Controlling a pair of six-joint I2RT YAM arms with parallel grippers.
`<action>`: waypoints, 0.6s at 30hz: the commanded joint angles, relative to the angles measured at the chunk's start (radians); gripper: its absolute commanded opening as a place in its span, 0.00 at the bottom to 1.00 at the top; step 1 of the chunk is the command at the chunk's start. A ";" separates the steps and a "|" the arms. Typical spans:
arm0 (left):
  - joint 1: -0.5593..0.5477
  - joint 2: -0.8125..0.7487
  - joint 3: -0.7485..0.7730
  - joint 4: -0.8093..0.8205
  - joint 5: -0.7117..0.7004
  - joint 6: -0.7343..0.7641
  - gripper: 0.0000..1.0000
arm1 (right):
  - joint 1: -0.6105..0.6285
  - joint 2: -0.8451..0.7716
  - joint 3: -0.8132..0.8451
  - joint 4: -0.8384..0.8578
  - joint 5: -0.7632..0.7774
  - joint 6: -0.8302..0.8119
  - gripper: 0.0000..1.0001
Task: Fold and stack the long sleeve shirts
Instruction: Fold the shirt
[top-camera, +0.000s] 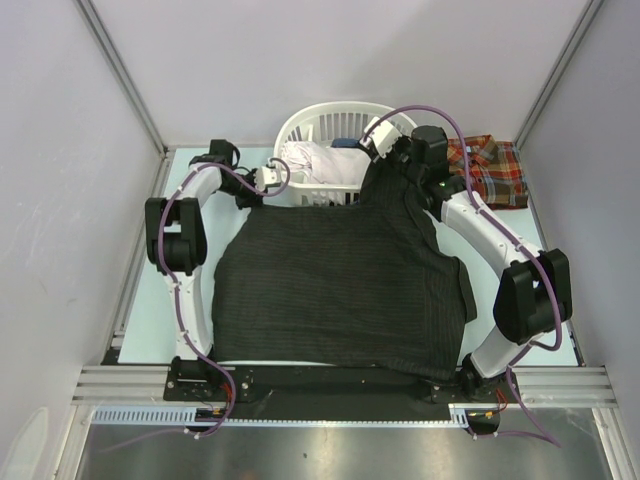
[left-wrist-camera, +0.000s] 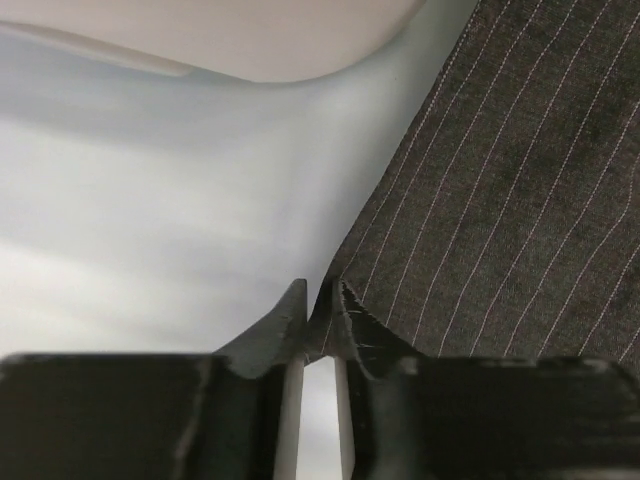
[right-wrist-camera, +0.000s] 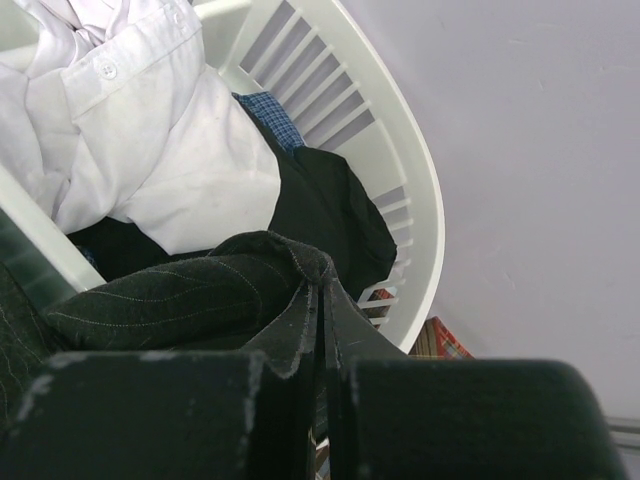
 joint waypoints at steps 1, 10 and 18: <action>-0.010 -0.009 0.035 -0.036 -0.008 0.069 0.13 | -0.005 0.002 0.059 0.022 0.010 -0.018 0.00; -0.001 -0.092 -0.013 -0.087 -0.002 0.139 0.13 | -0.004 -0.021 0.036 0.011 0.005 -0.015 0.00; -0.013 -0.014 0.029 -0.087 -0.065 0.175 0.37 | -0.004 -0.023 0.031 0.013 0.002 -0.014 0.00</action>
